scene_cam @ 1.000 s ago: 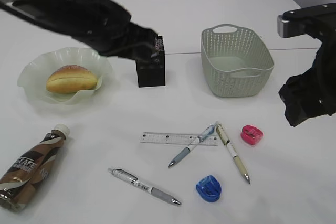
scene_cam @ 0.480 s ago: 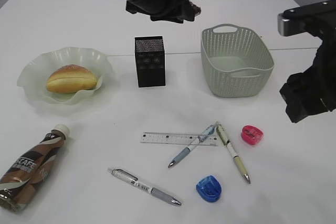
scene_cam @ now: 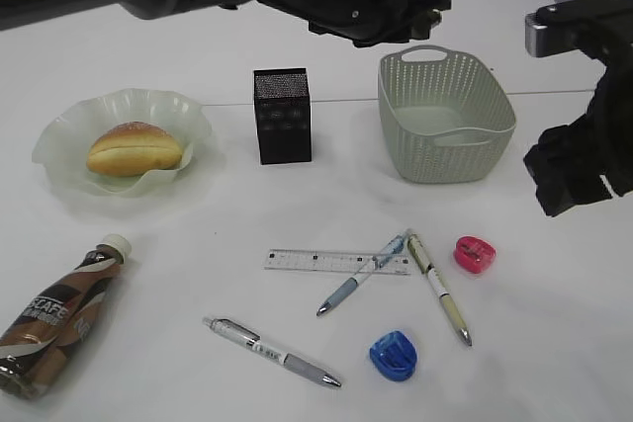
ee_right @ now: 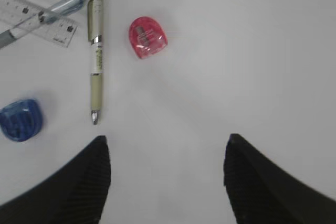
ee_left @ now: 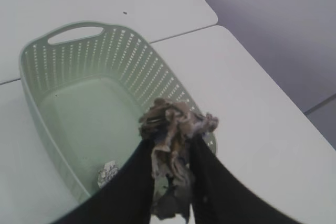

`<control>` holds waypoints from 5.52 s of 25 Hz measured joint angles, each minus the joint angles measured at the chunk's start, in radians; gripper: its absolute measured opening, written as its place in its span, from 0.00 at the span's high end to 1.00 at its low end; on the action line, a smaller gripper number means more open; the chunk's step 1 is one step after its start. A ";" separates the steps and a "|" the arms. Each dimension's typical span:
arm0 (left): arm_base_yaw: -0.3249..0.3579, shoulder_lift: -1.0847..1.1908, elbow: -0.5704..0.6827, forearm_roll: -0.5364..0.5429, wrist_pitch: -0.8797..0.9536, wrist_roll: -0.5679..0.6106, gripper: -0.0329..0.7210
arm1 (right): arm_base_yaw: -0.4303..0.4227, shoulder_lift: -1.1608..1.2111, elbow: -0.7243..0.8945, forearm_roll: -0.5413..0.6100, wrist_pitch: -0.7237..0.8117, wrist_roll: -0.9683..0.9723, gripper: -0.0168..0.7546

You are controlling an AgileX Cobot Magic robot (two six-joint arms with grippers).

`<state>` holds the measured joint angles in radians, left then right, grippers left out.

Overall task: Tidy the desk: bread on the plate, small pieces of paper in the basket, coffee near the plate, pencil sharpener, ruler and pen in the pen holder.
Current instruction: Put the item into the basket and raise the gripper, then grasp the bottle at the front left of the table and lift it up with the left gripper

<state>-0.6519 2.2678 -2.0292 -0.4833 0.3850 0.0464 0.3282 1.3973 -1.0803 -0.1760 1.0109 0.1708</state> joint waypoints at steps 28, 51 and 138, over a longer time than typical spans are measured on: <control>-0.073 0.079 -0.020 -0.017 -0.189 0.002 0.17 | 0.000 -0.041 0.000 -0.238 0.050 0.150 0.34; 0.162 -0.272 -0.014 0.264 0.587 0.002 0.42 | 0.000 -0.041 0.000 -0.236 0.070 0.150 0.34; 0.363 -0.489 1.234 0.534 0.020 -0.150 0.44 | 0.000 -0.003 0.008 -0.083 0.062 0.150 0.34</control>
<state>-0.2885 1.7790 -0.7949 0.0507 0.4046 -0.1036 0.3282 1.3940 -1.0723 -0.2595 1.0726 0.3205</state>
